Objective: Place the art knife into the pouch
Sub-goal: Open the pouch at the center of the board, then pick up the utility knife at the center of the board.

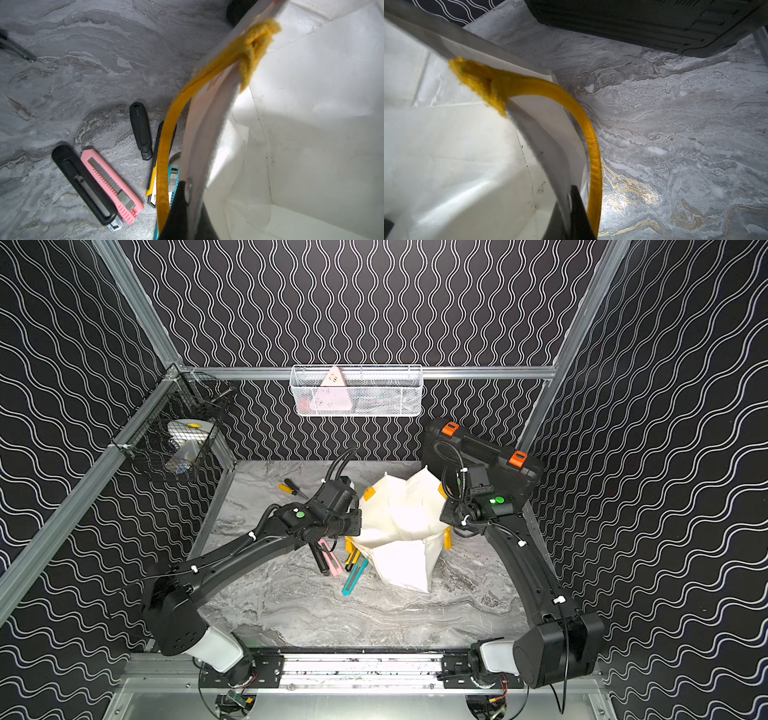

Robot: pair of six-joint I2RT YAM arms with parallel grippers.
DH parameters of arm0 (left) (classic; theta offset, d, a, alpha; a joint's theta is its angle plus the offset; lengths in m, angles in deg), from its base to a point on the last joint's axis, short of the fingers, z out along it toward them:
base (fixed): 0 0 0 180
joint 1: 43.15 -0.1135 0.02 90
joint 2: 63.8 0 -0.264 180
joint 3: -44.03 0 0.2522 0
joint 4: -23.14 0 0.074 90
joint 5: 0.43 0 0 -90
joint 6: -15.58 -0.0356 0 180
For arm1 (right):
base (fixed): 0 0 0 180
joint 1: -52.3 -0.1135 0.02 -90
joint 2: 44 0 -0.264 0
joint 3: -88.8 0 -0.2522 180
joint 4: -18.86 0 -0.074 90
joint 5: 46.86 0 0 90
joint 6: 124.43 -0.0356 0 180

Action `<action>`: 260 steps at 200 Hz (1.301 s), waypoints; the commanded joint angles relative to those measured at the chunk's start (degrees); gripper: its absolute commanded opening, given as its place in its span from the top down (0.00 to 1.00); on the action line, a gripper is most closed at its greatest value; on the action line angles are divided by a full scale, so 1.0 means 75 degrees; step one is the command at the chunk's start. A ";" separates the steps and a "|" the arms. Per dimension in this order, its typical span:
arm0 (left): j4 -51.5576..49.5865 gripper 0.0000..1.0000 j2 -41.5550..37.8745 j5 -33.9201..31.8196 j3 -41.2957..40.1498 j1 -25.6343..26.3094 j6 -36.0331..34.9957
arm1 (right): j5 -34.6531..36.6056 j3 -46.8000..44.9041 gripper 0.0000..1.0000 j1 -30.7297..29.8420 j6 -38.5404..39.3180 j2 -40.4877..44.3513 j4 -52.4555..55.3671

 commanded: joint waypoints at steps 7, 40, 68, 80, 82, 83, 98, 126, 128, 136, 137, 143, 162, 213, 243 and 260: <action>0.0378 1.00 -0.0099 -0.0225 -0.0037 -0.0006 0.0186 | -0.0623 -0.0259 1.00 0.0075 0.0689 0.0109 -0.0370; 0.0556 0.85 -0.0156 -0.0217 -0.0112 -0.0003 0.0185 | -0.0744 -0.0856 1.00 0.0125 0.0884 0.0449 -0.0758; 0.0781 0.62 -0.0333 -0.0211 -0.0249 0.0003 0.0172 | -0.1608 -0.0918 1.00 0.0227 0.1106 0.0450 -0.0788; 0.0724 0.52 -0.0311 -0.0213 -0.0155 -0.0003 0.0146 | -0.1825 -0.0947 1.00 0.0227 0.1147 0.0418 -0.0859; 0.0719 0.52 -0.0310 -0.0205 -0.0130 -0.0005 0.0128 | -0.1868 -0.0947 1.00 0.0227 0.1180 0.0425 -0.0861; 0.0718 0.52 -0.0310 -0.0203 -0.0118 -0.0006 0.0119 | -0.1890 -0.0947 1.00 0.0227 0.1195 0.0426 -0.0862; 0.0705 0.47 -0.0286 -0.0107 -0.0003 -0.0006 0.0076 | -0.1999 -0.1007 1.00 0.0227 0.1268 0.0409 -0.0950; 0.0579 0.37 -0.0546 -0.0297 0.0098 -0.0012 -0.0023 | -0.1761 -0.1132 1.00 0.0268 0.1397 0.0371 -0.1025; 0.0556 0.37 -0.0586 -0.0349 0.0112 -0.0010 -0.0040 | -0.1746 -0.1148 1.00 0.0284 0.1398 0.0369 -0.1041; 0.0415 0.34 -0.0733 -0.0546 0.0147 -0.0034 -0.0106 | -0.1738 -0.1212 1.00 0.0362 0.1379 0.0403 -0.1120; 0.0396 0.33 -0.0744 -0.0567 0.0155 -0.0044 -0.0109 | -0.1737 -0.1220 1.00 0.0371 0.1377 0.0403 -0.1132; 0.0283 0.32 -0.0883 -0.0672 0.0183 -0.0088 -0.0160 | -0.1785 -0.1255 1.00 0.0456 0.1349 0.0401 -0.1185; 0.0001 0.30 -0.1237 -0.0723 0.0191 -0.0364 -0.0314 | -0.1978 -0.1278 1.00 0.0703 0.1344 0.0333 -0.1281; -0.0427 0.29 -0.2363 -0.0868 -0.1388 -0.1060 -0.0291 | -0.2288 -0.1455 1.00 0.1385 0.1270 0.0416 -0.1639; -0.0240 0.29 -0.2411 -0.0795 -0.2343 -0.1089 -0.0299 | -0.2593 -0.1497 1.00 0.1696 0.1234 0.0313 -0.1860; -0.0011 0.29 -0.2295 -0.0638 -0.2737 -0.1090 -0.0334 | -0.2717 -0.1494 1.00 0.1826 0.1201 0.0317 -0.1989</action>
